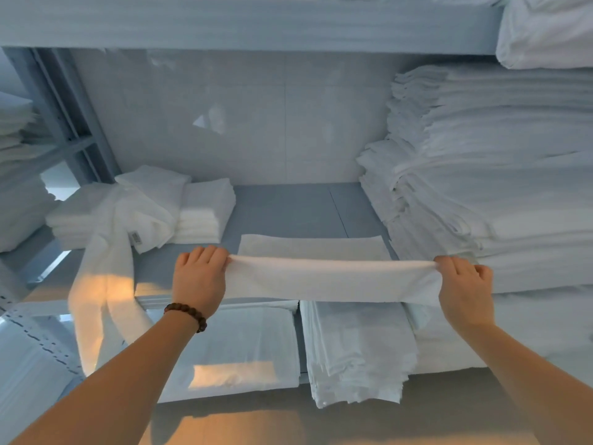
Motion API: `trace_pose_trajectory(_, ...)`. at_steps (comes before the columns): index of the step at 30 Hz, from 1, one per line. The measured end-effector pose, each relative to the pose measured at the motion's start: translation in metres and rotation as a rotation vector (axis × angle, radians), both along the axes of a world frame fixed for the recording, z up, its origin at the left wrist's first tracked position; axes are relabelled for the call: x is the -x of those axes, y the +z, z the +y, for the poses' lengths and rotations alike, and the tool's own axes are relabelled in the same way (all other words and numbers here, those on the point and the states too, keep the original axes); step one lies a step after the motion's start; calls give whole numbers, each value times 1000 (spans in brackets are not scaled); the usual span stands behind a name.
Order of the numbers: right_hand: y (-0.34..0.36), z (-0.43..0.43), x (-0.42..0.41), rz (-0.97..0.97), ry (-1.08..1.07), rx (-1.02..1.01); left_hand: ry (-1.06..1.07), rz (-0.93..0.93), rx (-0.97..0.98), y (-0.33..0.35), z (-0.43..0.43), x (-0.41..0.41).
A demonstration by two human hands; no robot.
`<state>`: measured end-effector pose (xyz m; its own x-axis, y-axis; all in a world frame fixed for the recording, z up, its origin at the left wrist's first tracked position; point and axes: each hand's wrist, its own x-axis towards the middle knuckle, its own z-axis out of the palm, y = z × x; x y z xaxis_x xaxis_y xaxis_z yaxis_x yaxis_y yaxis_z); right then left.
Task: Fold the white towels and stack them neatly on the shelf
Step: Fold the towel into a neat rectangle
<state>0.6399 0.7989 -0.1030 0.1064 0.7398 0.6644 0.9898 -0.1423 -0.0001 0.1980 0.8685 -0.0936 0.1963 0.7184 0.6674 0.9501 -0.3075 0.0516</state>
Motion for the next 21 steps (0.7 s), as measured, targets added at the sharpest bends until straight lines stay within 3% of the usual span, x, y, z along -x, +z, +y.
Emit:
trace_pose_trajectory(11, 14, 105, -21, -7, 46, -25, -1, 43, -1, 15, 91, -3)
trace_pose_trajectory(14, 8, 145, -30, -87, 104, -93, 28, 76, 4, 9, 129, -8)
trace_pose_trajectory(21, -32, 230, -52, -199, 148, 27, 127, 169, 92, -29, 206, -29)
